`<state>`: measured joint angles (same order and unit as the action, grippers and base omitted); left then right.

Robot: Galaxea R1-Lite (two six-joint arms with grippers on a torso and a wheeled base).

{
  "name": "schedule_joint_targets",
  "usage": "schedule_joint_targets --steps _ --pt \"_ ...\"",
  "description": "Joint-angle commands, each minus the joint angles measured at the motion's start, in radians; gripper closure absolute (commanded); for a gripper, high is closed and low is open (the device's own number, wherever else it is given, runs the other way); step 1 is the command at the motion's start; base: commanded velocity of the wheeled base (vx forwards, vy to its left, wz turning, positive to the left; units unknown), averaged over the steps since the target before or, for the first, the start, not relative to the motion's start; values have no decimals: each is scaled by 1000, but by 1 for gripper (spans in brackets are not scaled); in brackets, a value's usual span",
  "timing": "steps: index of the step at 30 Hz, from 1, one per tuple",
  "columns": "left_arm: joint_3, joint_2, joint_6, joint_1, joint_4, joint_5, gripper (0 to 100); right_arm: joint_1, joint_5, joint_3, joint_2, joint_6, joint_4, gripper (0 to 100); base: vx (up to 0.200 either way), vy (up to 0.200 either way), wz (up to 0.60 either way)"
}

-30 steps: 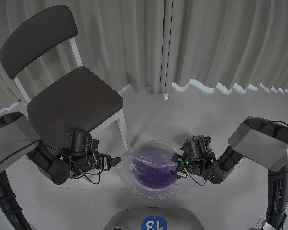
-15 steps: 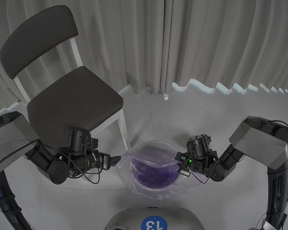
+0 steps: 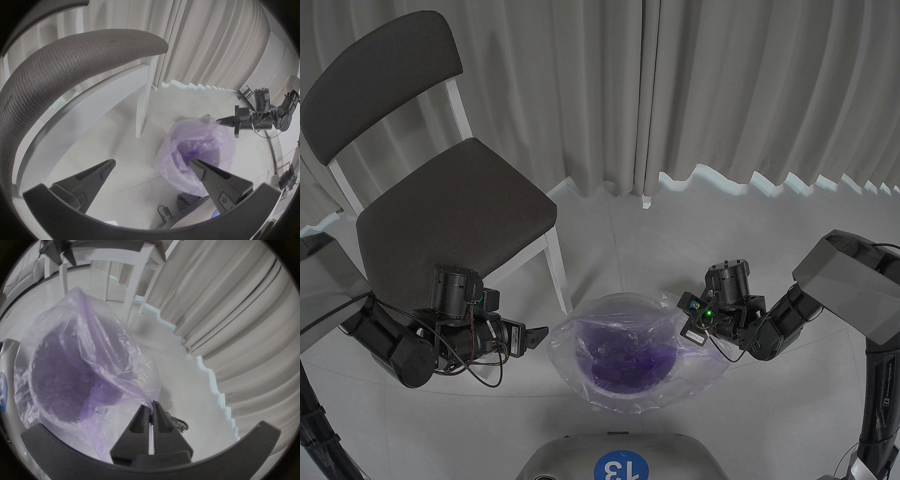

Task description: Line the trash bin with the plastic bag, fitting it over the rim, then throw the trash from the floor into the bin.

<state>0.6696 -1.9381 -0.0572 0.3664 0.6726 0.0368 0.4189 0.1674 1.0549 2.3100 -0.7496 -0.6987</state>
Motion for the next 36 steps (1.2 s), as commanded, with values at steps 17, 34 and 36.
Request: schedule_joint_targets --steps 17,34,36 --pt "-10 10 -7 42 1 -2 0 -37 -14 224 -17 9 31 100 0 0 0" --pt "-19 18 -9 46 2 -2 0 98 -14 287 -7 90 -30 0 0 0 0" --pt "-21 18 -9 46 2 -2 0 96 -13 284 -9 90 -31 0 0 0 0"
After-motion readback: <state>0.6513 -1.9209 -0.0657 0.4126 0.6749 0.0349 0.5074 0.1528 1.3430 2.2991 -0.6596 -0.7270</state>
